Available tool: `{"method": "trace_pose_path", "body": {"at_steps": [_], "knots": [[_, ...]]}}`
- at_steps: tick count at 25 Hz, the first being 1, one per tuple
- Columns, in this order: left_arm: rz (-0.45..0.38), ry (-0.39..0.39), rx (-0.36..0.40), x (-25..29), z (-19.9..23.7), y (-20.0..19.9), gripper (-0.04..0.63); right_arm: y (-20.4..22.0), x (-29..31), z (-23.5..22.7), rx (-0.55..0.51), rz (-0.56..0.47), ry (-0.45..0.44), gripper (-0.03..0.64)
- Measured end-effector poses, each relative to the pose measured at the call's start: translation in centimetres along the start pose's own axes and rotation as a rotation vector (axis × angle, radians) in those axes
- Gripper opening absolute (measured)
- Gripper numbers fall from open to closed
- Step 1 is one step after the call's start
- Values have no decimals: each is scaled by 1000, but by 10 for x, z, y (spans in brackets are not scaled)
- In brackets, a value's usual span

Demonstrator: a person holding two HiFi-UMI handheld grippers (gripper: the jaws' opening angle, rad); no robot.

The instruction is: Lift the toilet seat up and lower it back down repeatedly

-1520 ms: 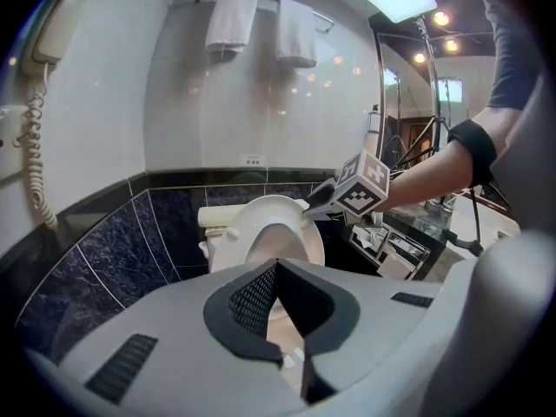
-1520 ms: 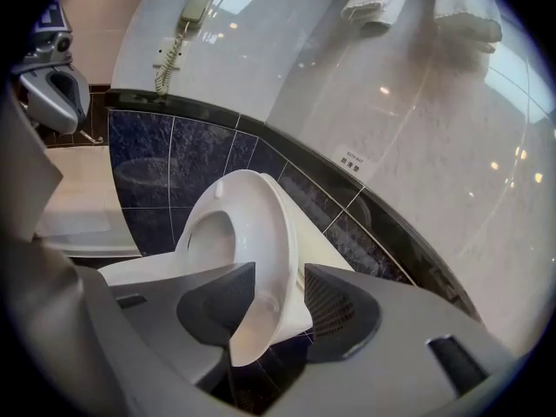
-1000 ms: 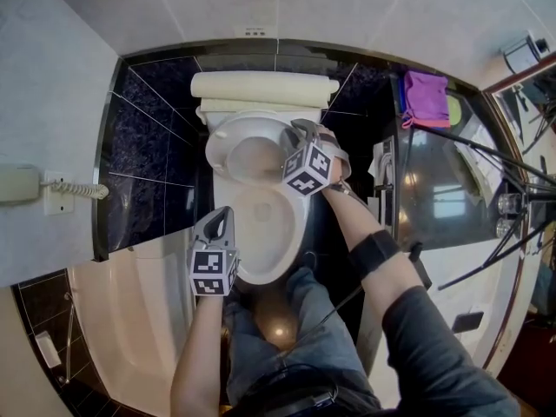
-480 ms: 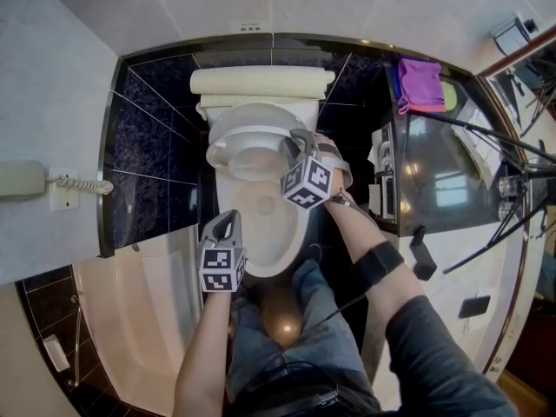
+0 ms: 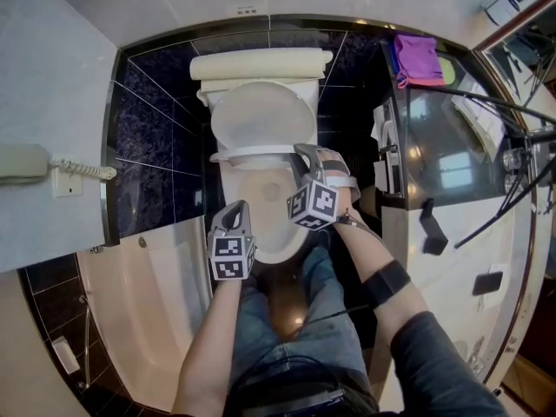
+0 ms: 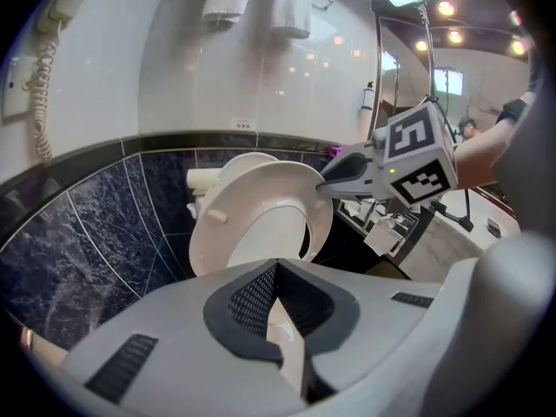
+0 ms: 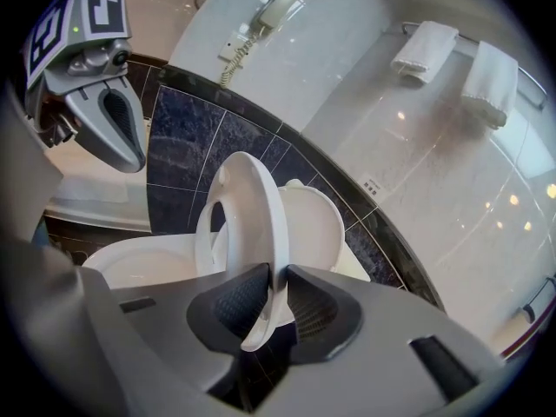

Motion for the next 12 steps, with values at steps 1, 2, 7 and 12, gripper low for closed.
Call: {"method": "trace_pose_path", "body": {"at_steps": [1,2,7,12], "knots": [[1,2,2,0,-1,3,0,1,-8,7,-10,1,-2,87],[2,5,8,0,-3,6,0,3,-15,14,-21,2,-4,87],[14,46,17,1,-14,16,0,11,-51,55,-53,16,-11,83],[14,60,30,-5,-17,35,0,22,-80,97,-87,41,-15,81]]}}
Point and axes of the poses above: the fingertips, and each gripper's own axes: x forward along the fingers, z to its left, y out of its underside, the point moved 9 cm from there along -x, backward along the fingers, and after that the axes turned 10 degrees about y, right-handed, at the moved point
